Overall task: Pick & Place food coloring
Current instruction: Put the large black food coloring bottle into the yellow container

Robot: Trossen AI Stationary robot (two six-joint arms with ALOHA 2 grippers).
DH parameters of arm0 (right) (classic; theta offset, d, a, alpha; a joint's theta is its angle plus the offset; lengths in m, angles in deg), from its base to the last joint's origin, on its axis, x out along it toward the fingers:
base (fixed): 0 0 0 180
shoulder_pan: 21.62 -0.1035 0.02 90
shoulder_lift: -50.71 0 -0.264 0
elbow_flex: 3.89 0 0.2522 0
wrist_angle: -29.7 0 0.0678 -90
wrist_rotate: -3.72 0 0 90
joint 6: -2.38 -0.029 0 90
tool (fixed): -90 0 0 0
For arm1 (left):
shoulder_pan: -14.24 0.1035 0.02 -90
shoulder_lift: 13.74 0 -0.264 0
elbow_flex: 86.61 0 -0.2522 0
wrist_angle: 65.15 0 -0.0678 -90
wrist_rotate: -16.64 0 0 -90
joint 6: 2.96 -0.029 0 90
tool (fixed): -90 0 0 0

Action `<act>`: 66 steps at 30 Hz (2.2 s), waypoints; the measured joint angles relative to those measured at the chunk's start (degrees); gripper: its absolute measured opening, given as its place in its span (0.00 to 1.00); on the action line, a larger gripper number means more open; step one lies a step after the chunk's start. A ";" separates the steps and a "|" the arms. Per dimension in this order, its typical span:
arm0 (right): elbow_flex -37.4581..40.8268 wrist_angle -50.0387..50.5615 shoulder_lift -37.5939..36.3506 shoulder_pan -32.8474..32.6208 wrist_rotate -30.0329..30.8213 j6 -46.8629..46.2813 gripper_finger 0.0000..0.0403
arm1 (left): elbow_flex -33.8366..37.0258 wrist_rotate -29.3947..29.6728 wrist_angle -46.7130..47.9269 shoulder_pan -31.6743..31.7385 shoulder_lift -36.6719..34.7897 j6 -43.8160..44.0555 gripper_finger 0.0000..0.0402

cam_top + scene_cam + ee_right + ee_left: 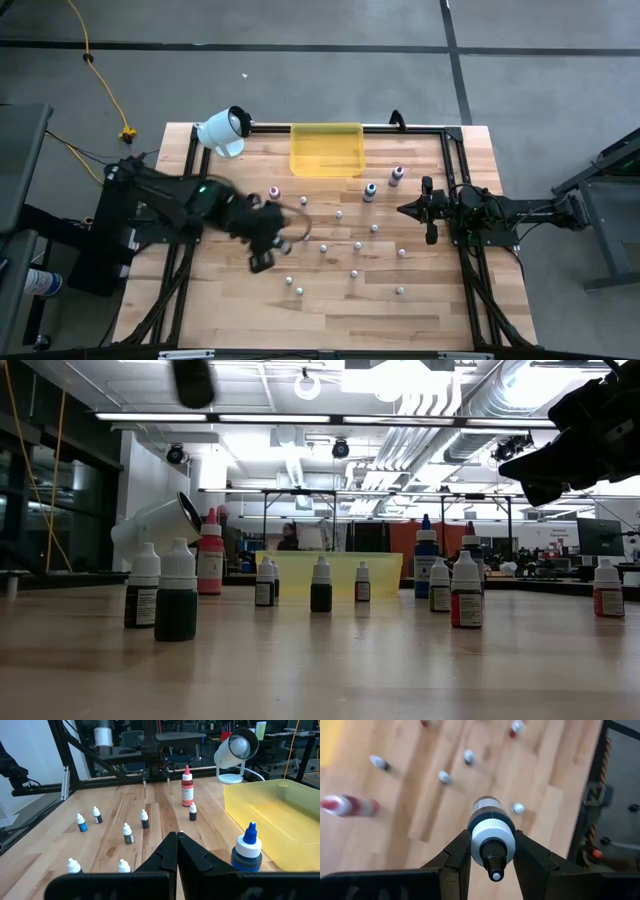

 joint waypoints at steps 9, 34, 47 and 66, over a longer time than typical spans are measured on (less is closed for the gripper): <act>0.00 0.00 0.16 -0.02 0.00 0.01 0.00 | -13.73 -1.91 4.46 15.72 11.42 -17.28 0.27; 0.00 0.00 0.17 -0.02 0.00 0.01 0.00 | -15.22 -2.71 -1.98 46.90 19.20 -44.59 0.27; 0.02 0.00 0.17 -0.01 0.00 0.00 0.00 | -15.24 -3.46 -7.03 56.20 28.97 -44.49 0.27; 0.00 0.00 0.17 -0.02 0.00 0.02 0.00 | -15.18 -6.10 -10.92 58.53 36.36 -44.58 0.27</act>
